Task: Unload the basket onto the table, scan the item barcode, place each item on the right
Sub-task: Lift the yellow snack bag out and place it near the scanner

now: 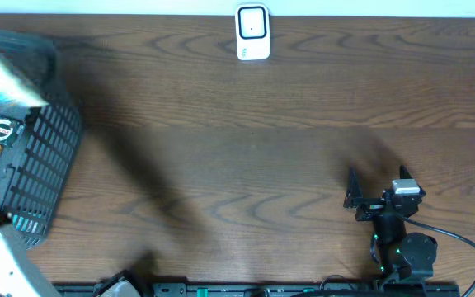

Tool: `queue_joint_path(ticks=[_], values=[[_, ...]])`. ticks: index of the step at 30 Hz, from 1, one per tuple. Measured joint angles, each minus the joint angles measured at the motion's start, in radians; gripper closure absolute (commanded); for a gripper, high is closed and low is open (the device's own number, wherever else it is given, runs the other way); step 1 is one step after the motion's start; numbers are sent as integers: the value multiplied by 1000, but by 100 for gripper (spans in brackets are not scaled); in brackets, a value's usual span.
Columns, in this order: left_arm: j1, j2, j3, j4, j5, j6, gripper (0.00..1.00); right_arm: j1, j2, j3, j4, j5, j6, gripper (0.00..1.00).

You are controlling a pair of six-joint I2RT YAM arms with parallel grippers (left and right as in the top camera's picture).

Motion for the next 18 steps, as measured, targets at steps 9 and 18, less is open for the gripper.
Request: queue_joint_path(ticks=[9, 18], values=[[-765, 159, 0, 3, 6, 235, 93, 0, 0, 0, 0, 0, 0, 1], [-1159, 594, 1, 76, -269, 440, 92, 0, 0, 0, 0, 0, 0, 1]])
